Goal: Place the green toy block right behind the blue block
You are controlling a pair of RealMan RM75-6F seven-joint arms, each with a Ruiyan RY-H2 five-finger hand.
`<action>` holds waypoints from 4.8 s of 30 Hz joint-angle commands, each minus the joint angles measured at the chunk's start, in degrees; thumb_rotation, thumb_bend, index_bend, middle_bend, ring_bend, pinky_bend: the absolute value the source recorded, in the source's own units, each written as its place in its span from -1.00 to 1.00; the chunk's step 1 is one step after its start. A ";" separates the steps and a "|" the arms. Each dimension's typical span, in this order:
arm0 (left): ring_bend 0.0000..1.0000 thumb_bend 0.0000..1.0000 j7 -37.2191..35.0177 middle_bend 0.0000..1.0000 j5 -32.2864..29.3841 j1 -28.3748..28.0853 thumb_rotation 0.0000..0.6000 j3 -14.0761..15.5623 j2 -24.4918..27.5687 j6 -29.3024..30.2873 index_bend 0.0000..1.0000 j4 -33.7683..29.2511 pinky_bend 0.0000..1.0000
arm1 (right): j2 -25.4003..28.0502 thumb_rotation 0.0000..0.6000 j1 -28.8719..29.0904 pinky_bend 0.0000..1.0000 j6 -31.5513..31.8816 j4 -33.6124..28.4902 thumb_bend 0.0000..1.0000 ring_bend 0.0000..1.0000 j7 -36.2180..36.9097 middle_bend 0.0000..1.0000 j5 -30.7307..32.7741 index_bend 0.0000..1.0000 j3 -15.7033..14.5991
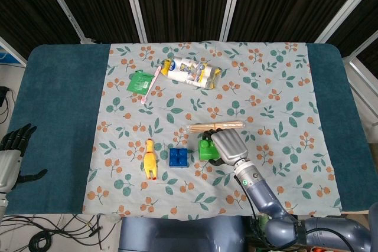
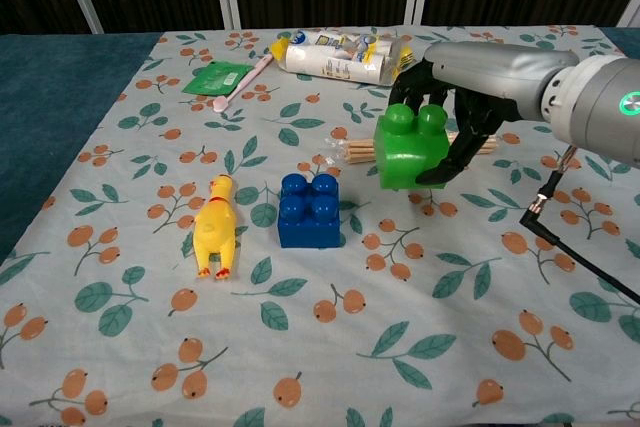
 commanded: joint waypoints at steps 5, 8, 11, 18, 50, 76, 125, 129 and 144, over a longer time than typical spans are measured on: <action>-1.00 -0.98 0.02 -1.00 0.14 0.07 1.00 0.03 0.04 0.18 -1.00 -0.01 -1.00 | -0.07 1.00 0.45 0.05 0.33 -0.23 -0.18 -0.07 -0.08 0.01 0.55 0.13 -0.23; -1.00 -0.98 -0.08 -1.00 0.15 0.10 1.00 0.03 0.02 0.22 -1.00 0.00 -1.00 | -0.23 1.00 0.61 0.05 0.52 -0.31 -0.18 -0.07 0.10 0.01 0.90 0.13 -0.24; -1.00 -0.98 -0.08 -1.00 0.17 0.06 1.00 0.03 0.02 0.17 -1.00 0.05 -1.00 | -0.30 1.00 0.85 0.05 0.64 -0.38 -0.18 -0.07 0.06 0.01 1.17 0.13 -0.21; -1.00 -0.98 -0.22 -1.00 0.19 -0.01 1.00 0.02 0.00 0.05 -1.00 0.12 -1.00 | -0.36 1.00 1.68 0.05 0.87 -0.65 -0.18 -0.07 -0.36 0.01 2.23 0.14 0.15; -1.00 -0.98 -3.27 -1.00 -0.27 -0.39 1.00 0.16 1.13 -1.58 -1.00 -0.79 -1.00 | -10.42 1.00 12.43 0.05 1.08 6.14 -0.18 -0.06 -7.38 0.02 14.89 0.16 3.83; -1.00 -0.98 -4.27 -1.00 -1.06 -0.54 1.00 0.07 1.51 -2.37 -1.00 -1.44 -1.00 | -12.76 1.00 15.09 0.05 0.05 8.99 -0.18 -0.05 -7.65 0.03 17.15 0.17 2.58; -1.00 -0.98 -1.89 -1.00 -0.87 -0.19 1.00 0.06 0.89 -1.11 -1.00 -0.83 -1.00 | 10.03 1.00 -0.08 -0.59 14.72 -8.91 -0.80 -1.00 -0.66 -1.00 0.37 -1.00 -9.72; -1.00 -0.98 -0.96 -1.00 -0.40 -0.02 1.00 0.20 0.61 -0.51 -1.00 -0.92 -1.00 | 13.85 1.00 -6.69 -0.60 18.32 -7.14 -0.80 -1.00 5.35 -1.00 -7.45 -1.00 -14.81; -1.00 -0.98 2.58 -1.00 0.49 0.42 1.00 0.35 -0.59 1.21 -1.00 0.26 -1.00 | 17.32 1.00 -24.04 -0.65 28.96 3.06 -0.87 -1.00 17.15 -1.00 -22.73 -1.00 -22.26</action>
